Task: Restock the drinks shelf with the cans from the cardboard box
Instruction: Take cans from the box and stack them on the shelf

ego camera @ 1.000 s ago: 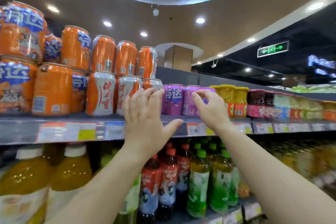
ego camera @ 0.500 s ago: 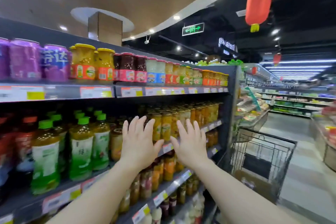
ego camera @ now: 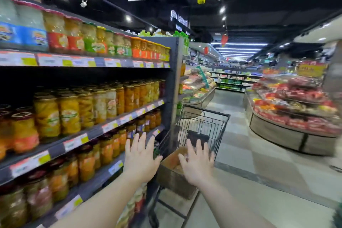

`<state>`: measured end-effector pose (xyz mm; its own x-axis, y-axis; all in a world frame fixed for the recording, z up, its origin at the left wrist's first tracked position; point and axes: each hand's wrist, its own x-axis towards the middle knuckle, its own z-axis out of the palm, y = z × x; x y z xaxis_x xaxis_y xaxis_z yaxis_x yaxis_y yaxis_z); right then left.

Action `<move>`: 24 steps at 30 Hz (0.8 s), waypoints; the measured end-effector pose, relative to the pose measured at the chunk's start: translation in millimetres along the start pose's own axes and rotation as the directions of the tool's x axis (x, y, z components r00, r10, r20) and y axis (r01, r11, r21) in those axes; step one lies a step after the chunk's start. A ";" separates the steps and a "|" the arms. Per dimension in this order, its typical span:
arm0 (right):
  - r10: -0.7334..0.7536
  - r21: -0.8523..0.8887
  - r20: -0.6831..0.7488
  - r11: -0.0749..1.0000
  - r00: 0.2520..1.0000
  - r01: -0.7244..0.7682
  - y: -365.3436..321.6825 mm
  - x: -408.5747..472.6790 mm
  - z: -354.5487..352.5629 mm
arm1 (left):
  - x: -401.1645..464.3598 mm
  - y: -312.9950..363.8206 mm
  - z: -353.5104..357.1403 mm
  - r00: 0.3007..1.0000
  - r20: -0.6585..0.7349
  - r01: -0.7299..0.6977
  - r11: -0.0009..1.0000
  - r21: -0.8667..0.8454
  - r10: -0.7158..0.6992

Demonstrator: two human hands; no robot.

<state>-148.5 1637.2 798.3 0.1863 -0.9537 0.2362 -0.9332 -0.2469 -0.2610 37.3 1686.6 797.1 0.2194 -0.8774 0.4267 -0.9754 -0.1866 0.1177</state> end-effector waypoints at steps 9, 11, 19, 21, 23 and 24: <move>0.244 -0.105 -0.031 0.964 0.969 -0.246 155.4 151.1 9.7 | 161.0 69.4 134.5 0.997 0.055 -0.051 0.995 -0.080 0.055; 0.244 -0.120 -0.025 0.962 0.969 -0.246 174.1 184.6 19.5 | 193.2 87.9 159.0 0.995 0.089 -0.048 0.995 -0.084 0.055; 0.182 -0.093 0.109 0.981 0.977 -0.172 235.6 310.2 93.7 | 290.5 145.8 266.4 0.985 0.169 -0.037 0.998 -0.059 0.046; 0.166 -0.062 0.155 0.985 0.974 -0.158 254.8 342.0 114.9 | 309.1 158.8 293.9 0.983 0.182 -0.001 0.999 -0.037 0.007; 0.139 -0.035 0.187 0.990 0.972 -0.135 274.5 374.5 133.8 | 325.5 170.3 321.6 0.978 0.205 0.054 0.998 -0.017 -0.049; 0.124 -0.025 0.202 0.992 0.972 -0.121 282.7 391.4 141.4 | 333.1 175.3 333.7 0.973 0.218 0.078 0.997 -0.014 -0.073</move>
<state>-295.9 1169.8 684.7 0.1275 -0.9918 0.0083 -0.9564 -0.1252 -0.2638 -68.5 1214.1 660.7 0.2793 -0.9368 0.2108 -0.9549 -0.2479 0.1634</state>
